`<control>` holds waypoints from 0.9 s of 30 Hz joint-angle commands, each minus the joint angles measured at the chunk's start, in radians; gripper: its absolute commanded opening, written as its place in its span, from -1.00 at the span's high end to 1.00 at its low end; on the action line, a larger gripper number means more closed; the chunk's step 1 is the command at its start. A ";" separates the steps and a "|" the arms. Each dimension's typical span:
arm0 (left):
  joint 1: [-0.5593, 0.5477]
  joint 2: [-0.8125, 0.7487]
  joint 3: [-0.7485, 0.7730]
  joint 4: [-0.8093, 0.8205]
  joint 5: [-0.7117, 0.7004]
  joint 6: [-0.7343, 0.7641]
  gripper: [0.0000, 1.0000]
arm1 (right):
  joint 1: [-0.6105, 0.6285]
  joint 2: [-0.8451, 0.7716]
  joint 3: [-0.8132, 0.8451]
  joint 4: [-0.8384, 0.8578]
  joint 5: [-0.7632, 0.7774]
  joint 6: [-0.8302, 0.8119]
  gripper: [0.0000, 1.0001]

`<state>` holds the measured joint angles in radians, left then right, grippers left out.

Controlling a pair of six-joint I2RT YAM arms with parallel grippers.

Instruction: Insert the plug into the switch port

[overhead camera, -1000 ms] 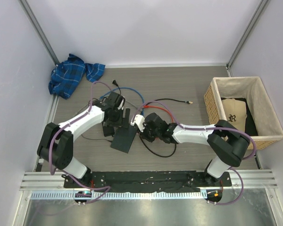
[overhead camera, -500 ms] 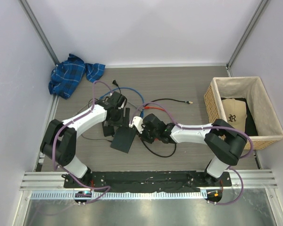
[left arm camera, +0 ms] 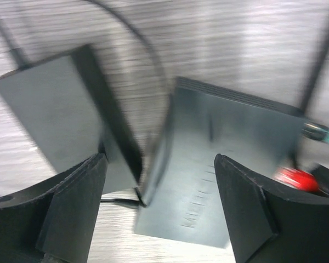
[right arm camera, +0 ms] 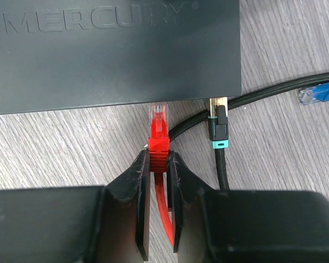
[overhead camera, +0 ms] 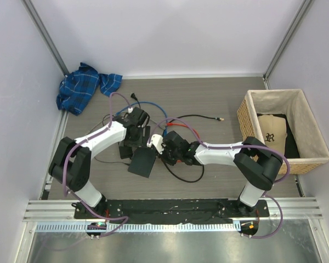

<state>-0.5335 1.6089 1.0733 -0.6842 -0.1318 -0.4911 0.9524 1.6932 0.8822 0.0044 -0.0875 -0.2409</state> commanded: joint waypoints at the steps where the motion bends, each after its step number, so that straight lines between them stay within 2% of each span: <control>1: 0.018 0.045 0.017 -0.121 -0.190 -0.003 -0.72 | 0.008 -0.018 0.011 0.019 0.012 -0.005 0.98; 5: 0.021 -0.002 0.025 -0.131 -0.212 -0.015 -0.76 | 0.008 -0.030 -0.002 0.022 0.025 -0.005 0.98; 13: -0.016 -0.156 0.068 -0.016 -0.011 -0.018 -0.87 | 0.008 -0.050 -0.020 0.029 0.043 -0.005 0.98; 18: -0.022 -0.129 0.048 0.049 0.115 -0.069 -0.86 | 0.008 -0.056 -0.026 0.028 0.049 -0.003 0.98; 27: -0.022 -0.049 -0.027 0.129 0.075 -0.110 -0.82 | 0.009 -0.066 -0.035 0.034 0.042 0.005 0.98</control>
<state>-0.5442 1.5318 1.0725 -0.6449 -0.0837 -0.5541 0.9493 1.6657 0.8391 -0.0086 -0.0364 -0.2333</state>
